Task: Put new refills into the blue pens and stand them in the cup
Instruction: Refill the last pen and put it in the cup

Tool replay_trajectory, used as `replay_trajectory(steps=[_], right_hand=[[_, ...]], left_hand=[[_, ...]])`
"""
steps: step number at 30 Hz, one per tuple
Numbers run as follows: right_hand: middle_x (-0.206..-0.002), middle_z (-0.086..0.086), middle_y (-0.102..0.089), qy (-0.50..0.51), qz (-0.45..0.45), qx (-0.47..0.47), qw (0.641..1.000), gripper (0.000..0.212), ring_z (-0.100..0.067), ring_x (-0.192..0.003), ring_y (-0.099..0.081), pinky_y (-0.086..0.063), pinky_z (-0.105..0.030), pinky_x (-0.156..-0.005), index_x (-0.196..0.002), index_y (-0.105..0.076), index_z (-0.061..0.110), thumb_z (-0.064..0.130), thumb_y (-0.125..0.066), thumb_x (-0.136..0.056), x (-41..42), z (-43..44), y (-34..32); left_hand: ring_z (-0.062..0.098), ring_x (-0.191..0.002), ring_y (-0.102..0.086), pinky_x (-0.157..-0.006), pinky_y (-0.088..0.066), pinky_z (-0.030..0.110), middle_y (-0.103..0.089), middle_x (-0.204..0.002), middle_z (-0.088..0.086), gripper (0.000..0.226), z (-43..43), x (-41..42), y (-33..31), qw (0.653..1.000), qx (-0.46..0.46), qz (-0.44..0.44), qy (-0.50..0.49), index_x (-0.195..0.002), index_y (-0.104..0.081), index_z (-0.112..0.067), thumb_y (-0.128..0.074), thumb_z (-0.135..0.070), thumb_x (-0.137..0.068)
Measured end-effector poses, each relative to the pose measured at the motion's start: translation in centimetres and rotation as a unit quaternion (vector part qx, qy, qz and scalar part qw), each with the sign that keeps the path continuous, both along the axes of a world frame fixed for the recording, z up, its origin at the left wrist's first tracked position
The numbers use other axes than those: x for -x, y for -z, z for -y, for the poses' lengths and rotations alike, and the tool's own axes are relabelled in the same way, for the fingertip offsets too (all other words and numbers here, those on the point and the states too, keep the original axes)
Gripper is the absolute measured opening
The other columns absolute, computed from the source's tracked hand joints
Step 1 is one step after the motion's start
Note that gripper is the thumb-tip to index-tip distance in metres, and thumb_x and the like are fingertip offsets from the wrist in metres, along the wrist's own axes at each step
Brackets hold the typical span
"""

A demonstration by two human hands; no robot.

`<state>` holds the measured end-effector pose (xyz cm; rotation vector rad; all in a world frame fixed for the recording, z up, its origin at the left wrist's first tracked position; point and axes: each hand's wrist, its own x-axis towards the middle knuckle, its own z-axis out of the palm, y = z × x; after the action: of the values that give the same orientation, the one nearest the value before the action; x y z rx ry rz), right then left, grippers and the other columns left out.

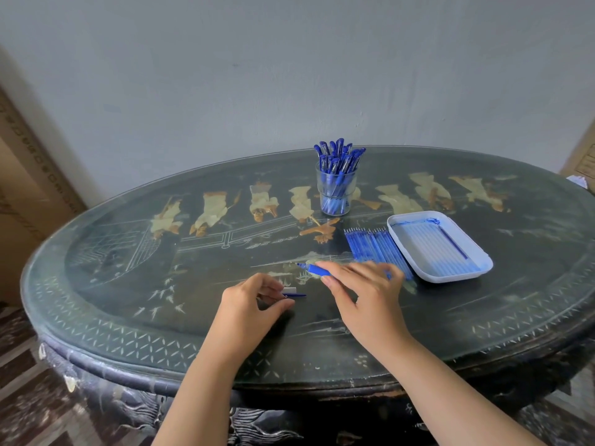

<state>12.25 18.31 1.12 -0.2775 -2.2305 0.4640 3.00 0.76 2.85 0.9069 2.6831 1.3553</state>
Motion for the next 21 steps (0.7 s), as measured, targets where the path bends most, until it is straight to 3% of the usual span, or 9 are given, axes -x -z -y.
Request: replay_trajectory(steps=[3, 5, 8, 14, 18, 21], right_hand=[[-0.090, 0.017, -0.062, -0.021, -0.035, 0.090, 0.995, 0.023, -0.010, -0.086, -0.058, -0.041, -0.042, -0.078, -0.106, -0.073, 0.037, 0.042, -0.056, -0.091, 0.1, 1.0, -1.5], [-0.091, 0.014, -0.060, -0.052, -0.032, 0.183, 0.981, 0.017, -0.008, -0.087, -0.055, -0.044, -0.031, -0.078, -0.103, -0.074, 0.037, 0.037, -0.064, -0.089, -0.1, 1.9, -3.0], [-0.089, 0.012, -0.066, -0.132, 0.004, 0.315, 0.940, 0.016, -0.007, -0.084, -0.059, -0.042, -0.013, -0.072, -0.097, -0.072, 0.040, 0.026, -0.071, -0.087, -0.4, 3.0, -4.7], [-0.090, 0.020, -0.072, -0.157, 0.018, 0.403, 0.901, 0.018, -0.008, -0.092, -0.065, -0.052, -0.022, -0.080, -0.091, -0.071, 0.042, 0.024, -0.070, -0.088, -0.7, 3.8, -5.7], [-0.090, 0.014, -0.074, -0.171, 0.011, 0.464, 0.869, 0.016, 0.001, -0.086, -0.068, -0.050, -0.012, -0.073, -0.093, -0.072, 0.034, 0.018, -0.069, -0.089, -1.0, 3.9, -6.4], [-0.088, 0.007, -0.074, -0.177, 0.008, 0.485, 0.856, 0.014, 0.001, -0.076, -0.066, -0.049, -0.013, -0.067, -0.100, -0.072, 0.028, 0.020, -0.069, -0.089, -1.1, 3.6, -6.8]], left_hand=[[-0.005, -0.084, -0.061, -0.073, -0.038, 0.000, -0.068, -0.079, -0.015, 0.018, 0.2, -0.1, -0.3, 0.999, -0.014, -0.047, -0.020, -0.087, -0.067, -0.023, -0.082, -0.024, -0.077], [-0.003, -0.085, -0.061, -0.075, -0.038, 0.002, -0.068, -0.080, -0.017, 0.016, 0.1, -0.4, -1.0, 0.996, -0.047, -0.068, -0.027, -0.087, -0.067, -0.025, -0.081, -0.024, -0.078], [0.002, -0.081, -0.066, -0.076, -0.043, 0.010, -0.072, -0.085, -0.016, 0.020, -0.3, -1.4, -2.1, 0.992, -0.117, 0.031, 0.029, -0.087, -0.071, -0.025, -0.084, -0.022, -0.073], [0.025, -0.087, -0.071, -0.086, -0.056, 0.035, -0.075, -0.087, 0.005, 0.020, -0.9, -2.3, -2.7, 0.959, -0.194, 0.185, 0.097, -0.089, -0.072, -0.013, -0.083, -0.008, -0.074], [0.028, -0.092, -0.071, -0.090, -0.056, 0.039, -0.075, -0.091, 0.008, 0.017, -0.9, -2.4, -3.0, 0.947, -0.211, 0.216, 0.110, -0.092, -0.071, -0.008, -0.077, 0.000, -0.079], [0.025, -0.086, -0.072, -0.084, -0.056, 0.035, -0.075, -0.088, 0.006, 0.018, -0.6, -2.1, -3.0, 0.957, -0.182, 0.199, 0.105, -0.087, -0.073, -0.012, -0.076, 0.003, -0.078]])
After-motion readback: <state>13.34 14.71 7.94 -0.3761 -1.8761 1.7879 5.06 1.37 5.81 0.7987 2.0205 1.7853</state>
